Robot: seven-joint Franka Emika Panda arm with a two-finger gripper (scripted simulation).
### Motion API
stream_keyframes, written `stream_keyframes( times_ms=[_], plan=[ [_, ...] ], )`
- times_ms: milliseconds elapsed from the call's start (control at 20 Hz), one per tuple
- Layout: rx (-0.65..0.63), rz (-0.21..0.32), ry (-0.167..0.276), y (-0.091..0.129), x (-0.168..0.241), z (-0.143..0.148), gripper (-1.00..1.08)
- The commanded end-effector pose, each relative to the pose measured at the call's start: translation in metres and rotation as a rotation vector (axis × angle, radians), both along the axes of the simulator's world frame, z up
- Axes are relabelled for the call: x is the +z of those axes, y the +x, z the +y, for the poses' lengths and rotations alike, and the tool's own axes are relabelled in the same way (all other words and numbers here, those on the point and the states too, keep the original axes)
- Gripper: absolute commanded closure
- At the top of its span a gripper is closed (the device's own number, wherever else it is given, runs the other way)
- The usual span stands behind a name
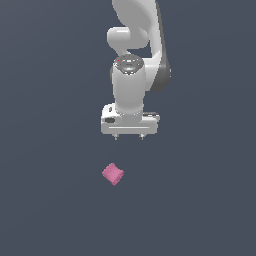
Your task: Pick up the object and move it to a goal position.
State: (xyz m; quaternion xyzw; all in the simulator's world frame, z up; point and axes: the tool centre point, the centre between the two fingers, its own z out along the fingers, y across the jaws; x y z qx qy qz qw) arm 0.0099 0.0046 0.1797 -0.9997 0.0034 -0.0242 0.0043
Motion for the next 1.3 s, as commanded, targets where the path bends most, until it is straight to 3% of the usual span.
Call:
stream_keyframes(
  times_ms=[0, 700, 1250],
  plan=[
    [0.000, 0.000, 0.000, 0.000, 0.000, 0.000, -0.92],
    [0.039, -0.004, 0.000, -0.001, 0.013, 0.016, -0.92],
    [-0.120, 0.010, 0.010, 0.025, -0.006, -0.001, -0.92]
  ],
)
